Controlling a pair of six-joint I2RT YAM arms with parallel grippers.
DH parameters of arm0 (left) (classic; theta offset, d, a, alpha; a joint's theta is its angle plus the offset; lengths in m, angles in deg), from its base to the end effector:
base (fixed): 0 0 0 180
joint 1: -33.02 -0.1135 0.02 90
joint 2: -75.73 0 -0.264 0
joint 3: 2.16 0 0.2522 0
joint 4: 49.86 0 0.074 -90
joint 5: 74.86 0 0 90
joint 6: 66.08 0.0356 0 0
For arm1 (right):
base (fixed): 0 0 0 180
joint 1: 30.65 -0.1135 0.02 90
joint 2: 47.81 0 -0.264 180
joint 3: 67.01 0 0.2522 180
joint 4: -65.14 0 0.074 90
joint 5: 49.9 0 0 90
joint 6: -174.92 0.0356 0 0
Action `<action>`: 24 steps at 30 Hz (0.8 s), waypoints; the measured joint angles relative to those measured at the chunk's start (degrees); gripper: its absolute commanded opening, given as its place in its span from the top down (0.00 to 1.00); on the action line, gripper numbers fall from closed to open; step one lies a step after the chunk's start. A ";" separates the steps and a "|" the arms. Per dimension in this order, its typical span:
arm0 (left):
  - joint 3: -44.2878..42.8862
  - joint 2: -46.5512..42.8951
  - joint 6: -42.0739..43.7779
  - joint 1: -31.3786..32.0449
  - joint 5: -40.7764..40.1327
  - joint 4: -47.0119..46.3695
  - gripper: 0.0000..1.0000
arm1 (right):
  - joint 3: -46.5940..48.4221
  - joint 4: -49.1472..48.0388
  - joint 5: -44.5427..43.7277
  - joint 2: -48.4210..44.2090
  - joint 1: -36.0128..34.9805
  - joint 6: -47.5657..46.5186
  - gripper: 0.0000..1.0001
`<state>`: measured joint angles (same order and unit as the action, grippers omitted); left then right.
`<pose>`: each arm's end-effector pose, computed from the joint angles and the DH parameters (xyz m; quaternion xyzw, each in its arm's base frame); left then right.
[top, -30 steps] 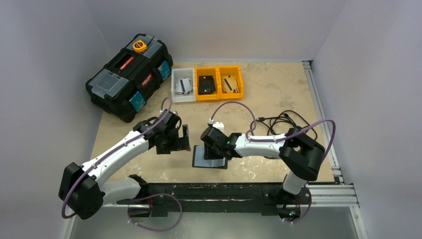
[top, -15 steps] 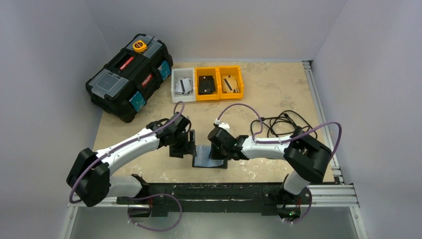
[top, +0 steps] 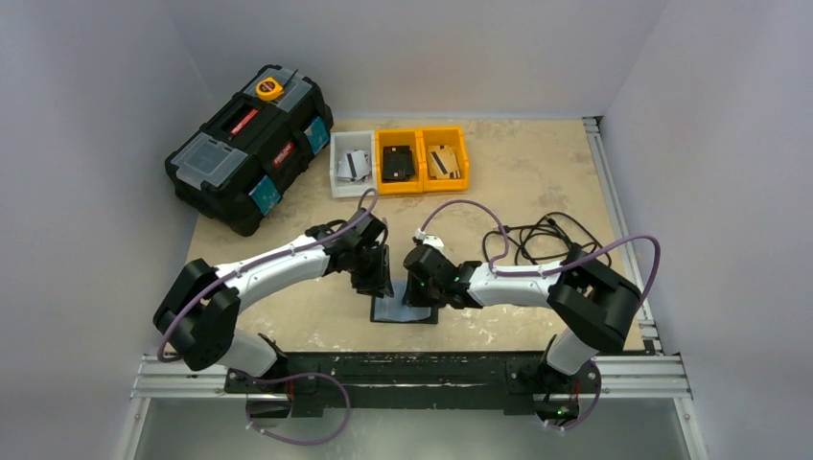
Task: Take the credit cards out of the card holder
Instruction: Remove the credit card from the card holder.
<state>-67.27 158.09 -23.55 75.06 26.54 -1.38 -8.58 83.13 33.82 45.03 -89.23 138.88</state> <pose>0.1962 -0.1864 0.2011 -0.0252 0.9727 -0.2162 0.0802 0.1638 0.2607 0.1480 -0.0205 0.9452 0.2388 0.2218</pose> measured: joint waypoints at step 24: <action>0.90 8.33 -1.90 0.11 2.51 -5.88 1.00 | -1.09 -1.70 1.33 -0.63 0.59 -0.15 0.88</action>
<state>-66.38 166.42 -25.45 75.17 29.05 -7.26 -9.67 81.42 35.15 44.39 -88.64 138.72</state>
